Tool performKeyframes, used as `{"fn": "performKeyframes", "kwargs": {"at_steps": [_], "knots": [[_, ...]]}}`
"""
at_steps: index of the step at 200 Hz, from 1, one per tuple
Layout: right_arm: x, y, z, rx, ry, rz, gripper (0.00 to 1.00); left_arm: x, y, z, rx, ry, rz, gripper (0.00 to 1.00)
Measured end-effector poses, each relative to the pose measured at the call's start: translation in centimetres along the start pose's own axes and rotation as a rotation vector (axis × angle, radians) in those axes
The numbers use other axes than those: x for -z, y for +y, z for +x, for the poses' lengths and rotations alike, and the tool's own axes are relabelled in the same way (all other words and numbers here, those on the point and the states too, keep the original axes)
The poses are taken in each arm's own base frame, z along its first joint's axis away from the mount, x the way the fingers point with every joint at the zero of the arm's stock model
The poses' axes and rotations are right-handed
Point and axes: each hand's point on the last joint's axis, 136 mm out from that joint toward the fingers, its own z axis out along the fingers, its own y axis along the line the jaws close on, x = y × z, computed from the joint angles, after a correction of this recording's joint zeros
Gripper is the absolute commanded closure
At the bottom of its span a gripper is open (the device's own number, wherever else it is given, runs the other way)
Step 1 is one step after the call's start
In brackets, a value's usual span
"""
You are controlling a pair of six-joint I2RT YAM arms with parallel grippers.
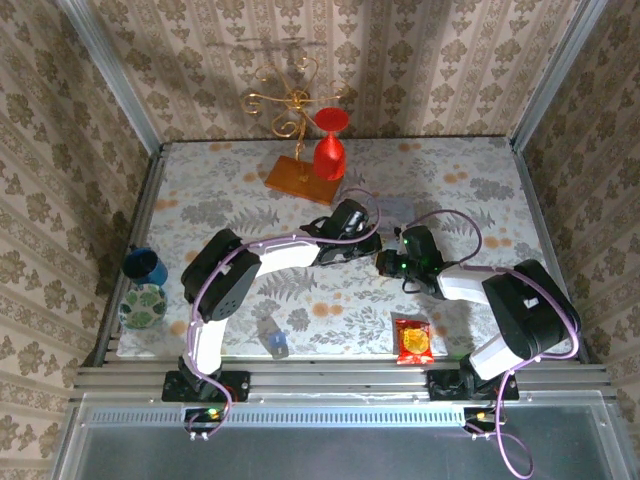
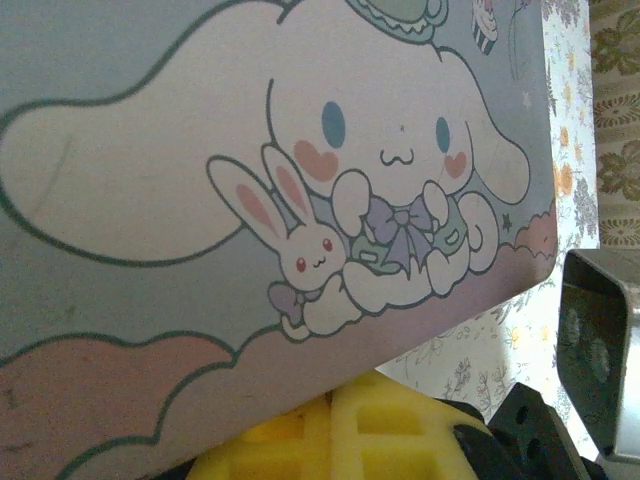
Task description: Unlock the padlock with the key
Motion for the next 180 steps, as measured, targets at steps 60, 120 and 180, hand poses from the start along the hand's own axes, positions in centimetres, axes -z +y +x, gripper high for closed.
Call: {"fn": "performKeyframes", "kwargs": {"at_steps": [60,120,180], "knots": [[0.3,-1.8,0.1,-0.143,0.000,0.015,1.00,0.4,0.0,0.4,0.004,0.001,0.012,0.31],[0.5,-1.6,0.2,-0.277,0.016,-0.019,1.00,4.8,-0.8,-0.6,-0.113,-0.089,-0.040,0.23],[0.6,-1.4,-0.2,-0.413,0.021,-0.047,1.00,6.9,1.1,-2.9,-0.316,-0.211,-0.272,0.00]]}}
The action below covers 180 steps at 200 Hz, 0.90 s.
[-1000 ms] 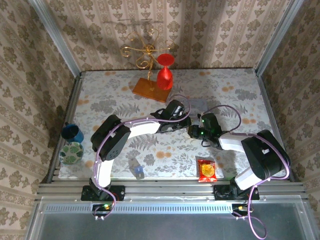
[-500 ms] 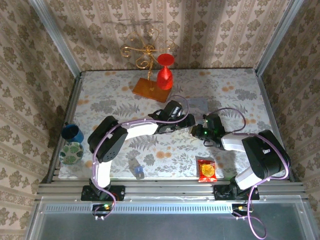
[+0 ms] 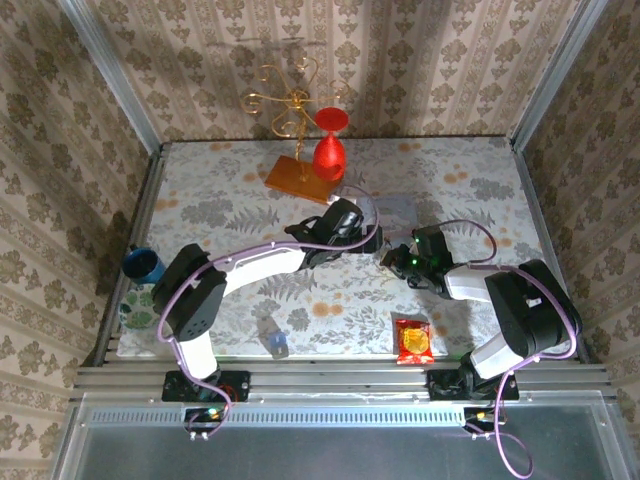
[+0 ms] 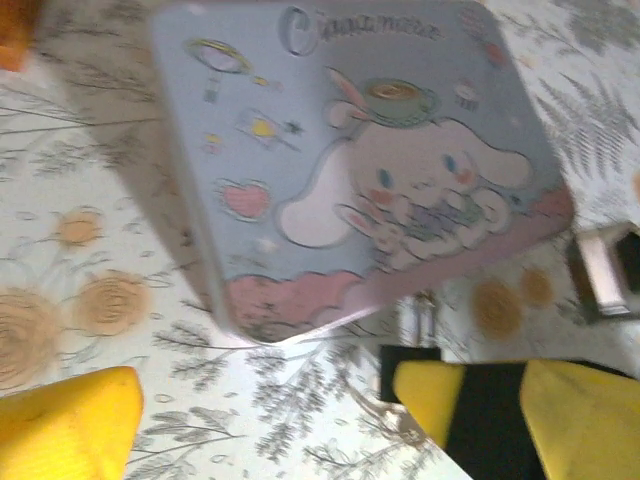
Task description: Unlock the padlock with the key
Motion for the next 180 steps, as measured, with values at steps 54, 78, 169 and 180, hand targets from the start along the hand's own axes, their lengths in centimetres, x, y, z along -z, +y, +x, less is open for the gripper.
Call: {"fn": "performKeyframes", "kwargs": {"at_steps": [54,78,169,180], "knots": [[0.1,0.2,-0.5,-0.107,-0.016,-0.012,1.00,-2.0,2.5,-2.4,-0.139,-0.053,-0.197,0.00],[0.2,-0.2,-0.7,-0.143,-0.030,-0.006,1.00,-2.9,3.4,-3.9,-0.177,-0.075,-0.252,0.00],[1.7,-1.3,-3.2,-0.251,-0.138,0.015,1.00,-6.0,1.5,-10.1,-0.283,-0.162,-0.169,0.00],[1.9,-1.5,-3.5,-0.262,-0.149,0.017,1.00,-6.5,1.3,-10.1,-0.295,-0.156,-0.156,0.00]]}}
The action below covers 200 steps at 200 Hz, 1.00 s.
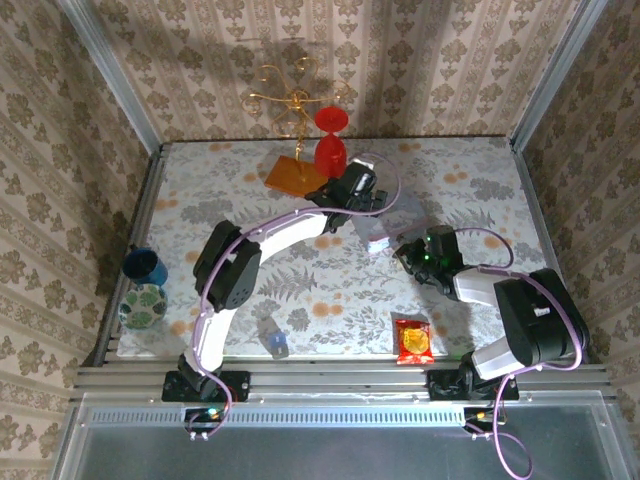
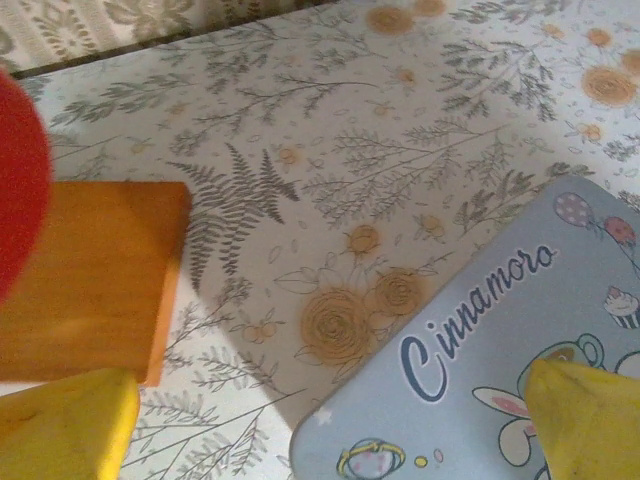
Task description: Unlock the padlock with the key
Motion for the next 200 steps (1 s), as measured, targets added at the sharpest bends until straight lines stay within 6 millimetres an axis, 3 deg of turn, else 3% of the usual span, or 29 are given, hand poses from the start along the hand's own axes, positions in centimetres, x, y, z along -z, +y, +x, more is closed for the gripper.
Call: {"fn": "performKeyframes", "kwargs": {"at_steps": [133,200], "knots": [[-0.5,0.3,-4.6,-0.090,-0.082,0.019,1.00,-3.0,-2.2,3.2,-0.081,0.074,0.056,0.00],[0.2,0.8,-7.1,-0.095,-0.104,0.029,1.00,-3.0,-3.2,3.4,-0.098,0.070,0.069,0.00]]}}
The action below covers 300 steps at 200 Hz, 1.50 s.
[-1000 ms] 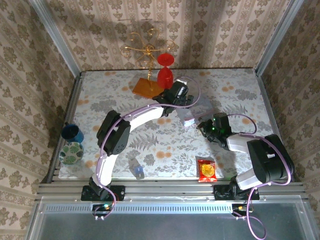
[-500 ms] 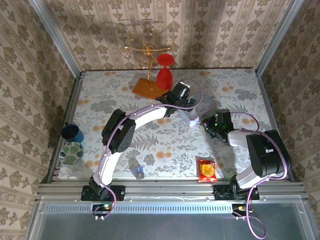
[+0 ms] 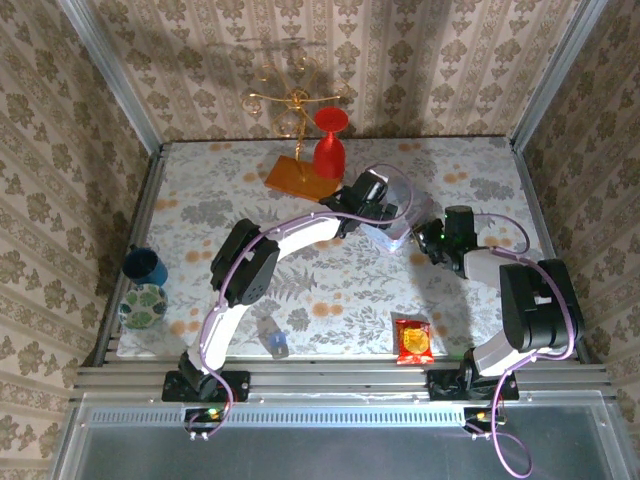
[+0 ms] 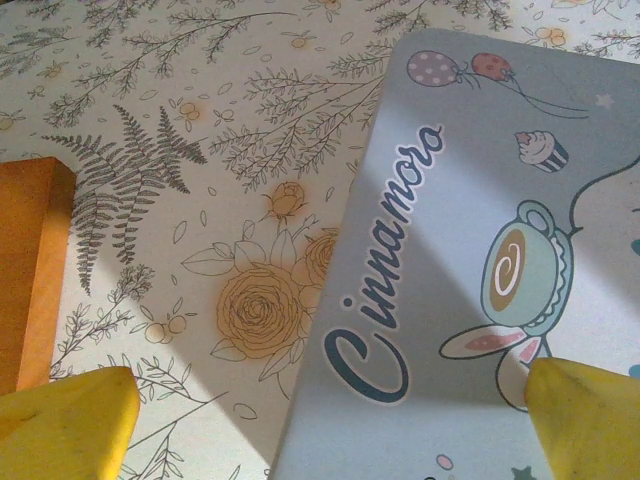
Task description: Unlock the padlock with the key
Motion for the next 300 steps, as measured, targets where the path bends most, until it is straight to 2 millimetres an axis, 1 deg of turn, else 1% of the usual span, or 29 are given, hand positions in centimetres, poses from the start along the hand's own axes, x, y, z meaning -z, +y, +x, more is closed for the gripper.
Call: {"fn": "performKeyframes", "kwargs": {"at_steps": [30,51,88,104,120,159,200,215,231,263,300], "knots": [[0.3,-0.9,-0.3,0.020,0.006,0.046,1.00,0.0,-0.5,0.1,-0.002,-0.010,0.008,0.00],[1.0,-1.1,-0.5,0.038,0.002,0.060,1.00,0.0,-0.9,0.2,0.002,-0.015,0.015,0.00],[1.8,-1.6,-2.5,0.005,-0.017,0.050,1.00,0.0,-1.3,0.3,0.010,-0.019,0.020,0.00],[2.0,-1.6,-2.7,0.009,0.009,0.035,1.00,0.0,-1.2,0.3,0.010,-0.020,0.018,0.00],[2.0,-1.1,-2.6,0.030,0.039,0.014,1.00,0.0,-1.2,0.3,0.010,-0.020,0.016,0.00],[2.2,-0.8,-1.4,0.067,0.116,-0.021,1.00,0.3,-0.8,0.3,0.010,-0.019,0.002,0.00],[2.6,-1.0,0.9,0.104,0.223,-0.071,1.00,1.3,-0.6,0.8,-0.029,0.015,0.000,0.00],[2.7,-0.9,1.6,0.113,0.252,-0.099,1.00,2.0,-1.3,1.1,-0.068,0.030,0.015,0.00],[2.8,-0.8,2.5,0.116,0.291,-0.133,1.00,2.8,-2.6,1.3,-0.117,0.040,0.043,0.00],[2.5,-0.9,3.5,0.119,0.356,-0.184,1.00,3.8,-5.3,2.8,-0.213,0.085,0.109,0.00],[2.1,-2.1,4.0,0.112,0.387,-0.193,1.00,4.2,-6.2,3.3,-0.278,0.095,0.134,0.00]]}}
